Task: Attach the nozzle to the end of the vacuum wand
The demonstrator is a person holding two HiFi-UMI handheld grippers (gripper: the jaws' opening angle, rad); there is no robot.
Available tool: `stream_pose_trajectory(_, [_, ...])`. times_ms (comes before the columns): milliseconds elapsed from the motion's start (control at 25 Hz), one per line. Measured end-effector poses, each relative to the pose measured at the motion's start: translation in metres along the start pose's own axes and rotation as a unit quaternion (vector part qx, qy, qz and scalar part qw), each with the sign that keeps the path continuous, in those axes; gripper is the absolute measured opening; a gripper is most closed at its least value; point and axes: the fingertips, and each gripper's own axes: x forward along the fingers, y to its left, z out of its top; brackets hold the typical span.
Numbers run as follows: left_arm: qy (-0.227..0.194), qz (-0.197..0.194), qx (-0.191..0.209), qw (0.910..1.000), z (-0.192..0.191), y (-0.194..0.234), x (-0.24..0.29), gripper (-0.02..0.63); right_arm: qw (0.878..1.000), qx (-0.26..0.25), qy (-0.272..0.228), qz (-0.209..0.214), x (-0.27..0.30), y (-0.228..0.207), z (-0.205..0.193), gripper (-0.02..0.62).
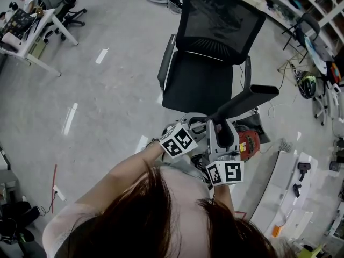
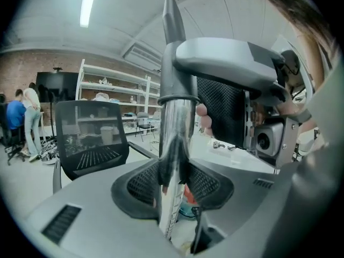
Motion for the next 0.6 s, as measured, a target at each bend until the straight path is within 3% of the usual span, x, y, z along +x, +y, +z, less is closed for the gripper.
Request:
stream_pose_trajectory(160, [0.002,-0.023,0.014,0.9996,-0.0010,-0.0068,-0.0019,0.156,1.000,-0.015,-0.006,-0.012,-0.0067,0.0038,-0.0009,0.167])
stream_pose_trajectory(360, [-0.002,-0.006,0.012,0.9999,0.0001,-0.0088,-0.0030,0.156,0.997,-0.035,-0.025,-0.067,-0.0109,0.0060,0.0000,0.167])
stream_pose_trajectory(600, [-0.005,0.008,0.010,0.9999,0.0000,-0.0050,-0.0035,0.155,0.994,-0.001,-0.033,-0.101,-0.0090,0.0030,-0.0006,0.167])
